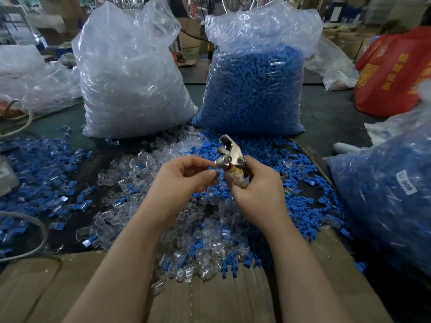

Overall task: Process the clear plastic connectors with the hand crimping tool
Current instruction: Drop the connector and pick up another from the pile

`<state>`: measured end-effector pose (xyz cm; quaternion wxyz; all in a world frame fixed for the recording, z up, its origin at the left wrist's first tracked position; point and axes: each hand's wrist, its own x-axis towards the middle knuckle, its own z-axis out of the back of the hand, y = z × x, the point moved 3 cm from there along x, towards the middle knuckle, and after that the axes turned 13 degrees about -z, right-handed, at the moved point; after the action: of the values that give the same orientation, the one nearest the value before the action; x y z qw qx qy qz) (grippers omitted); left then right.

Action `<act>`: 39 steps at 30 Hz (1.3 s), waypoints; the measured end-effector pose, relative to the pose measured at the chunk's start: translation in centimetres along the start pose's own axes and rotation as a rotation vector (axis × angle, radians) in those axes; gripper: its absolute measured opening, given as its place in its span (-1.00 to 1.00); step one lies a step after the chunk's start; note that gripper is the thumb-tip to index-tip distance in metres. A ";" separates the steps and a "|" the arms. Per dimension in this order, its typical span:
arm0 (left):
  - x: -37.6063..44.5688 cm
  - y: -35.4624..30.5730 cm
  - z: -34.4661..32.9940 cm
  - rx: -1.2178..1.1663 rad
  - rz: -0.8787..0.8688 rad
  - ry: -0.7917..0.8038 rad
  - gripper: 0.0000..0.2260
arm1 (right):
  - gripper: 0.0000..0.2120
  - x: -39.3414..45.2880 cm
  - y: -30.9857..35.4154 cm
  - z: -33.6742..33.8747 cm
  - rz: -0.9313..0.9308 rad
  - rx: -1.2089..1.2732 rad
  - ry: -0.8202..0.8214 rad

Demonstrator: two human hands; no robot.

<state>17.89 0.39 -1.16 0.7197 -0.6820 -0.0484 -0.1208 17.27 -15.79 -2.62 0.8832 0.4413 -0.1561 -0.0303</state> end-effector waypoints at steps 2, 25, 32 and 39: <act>-0.1 -0.1 -0.2 -0.028 0.011 0.018 -0.88 | -0.93 0.0 0.0 0.0 -0.004 0.059 0.017; 0.1 1.5 0.4 0.932 -0.011 0.264 -0.83 | -0.90 0.6 -0.9 -0.3 -0.087 0.226 -0.004; 0.1 1.2 -0.2 1.136 -0.056 0.322 -0.79 | -0.94 0.7 -0.9 -0.4 -0.115 0.186 -0.012; 0.0 1.2 -0.4 1.140 -0.014 0.267 -0.77 | -0.90 0.7 -0.7 -0.5 -0.113 0.163 -0.017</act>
<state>18.15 0.02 -2.31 0.9720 -0.1658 -0.0192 -0.1654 18.12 -15.96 -3.33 0.8399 0.5194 -0.1404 -0.0711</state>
